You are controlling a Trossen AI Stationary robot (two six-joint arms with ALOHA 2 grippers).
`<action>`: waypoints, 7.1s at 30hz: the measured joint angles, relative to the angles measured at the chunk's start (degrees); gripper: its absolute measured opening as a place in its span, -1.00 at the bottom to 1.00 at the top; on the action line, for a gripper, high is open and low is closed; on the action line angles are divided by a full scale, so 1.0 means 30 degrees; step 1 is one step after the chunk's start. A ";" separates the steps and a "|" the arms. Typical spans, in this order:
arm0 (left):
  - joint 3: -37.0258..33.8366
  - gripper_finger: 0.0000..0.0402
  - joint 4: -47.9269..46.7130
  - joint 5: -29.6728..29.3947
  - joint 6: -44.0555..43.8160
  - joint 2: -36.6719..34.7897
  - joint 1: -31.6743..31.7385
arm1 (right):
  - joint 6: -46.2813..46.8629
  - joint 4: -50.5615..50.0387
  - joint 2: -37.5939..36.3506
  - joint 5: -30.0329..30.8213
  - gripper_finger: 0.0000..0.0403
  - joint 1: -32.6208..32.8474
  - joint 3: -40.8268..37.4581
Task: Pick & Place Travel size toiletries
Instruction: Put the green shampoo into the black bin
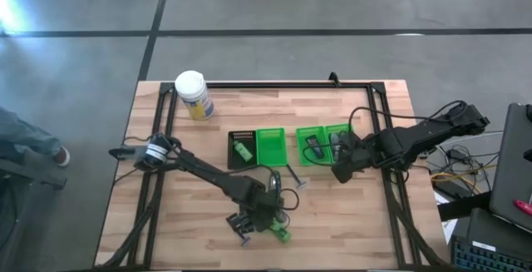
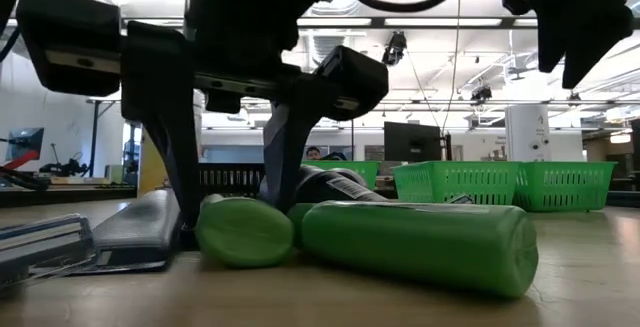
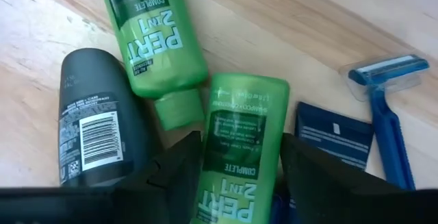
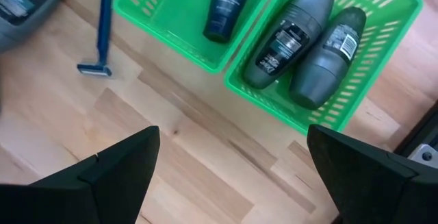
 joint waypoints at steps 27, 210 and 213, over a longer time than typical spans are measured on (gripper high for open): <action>0.0721 -0.74 -0.3390 -0.2167 -0.3488 -0.1234 0.0072 | -0.1030 0.0004 -0.0539 0.0583 0.83 -0.0004 -0.0148; 0.3751 0.26 0.1759 -0.1632 -0.5148 0.3066 -0.0823 | 0.5319 0.1301 -0.3927 0.1872 0.83 0.4954 -0.1962; 0.3738 0.20 0.1636 -0.1554 -0.5221 0.3074 -0.0761 | 0.5249 0.1293 -0.3927 0.1877 0.83 0.4954 -0.1962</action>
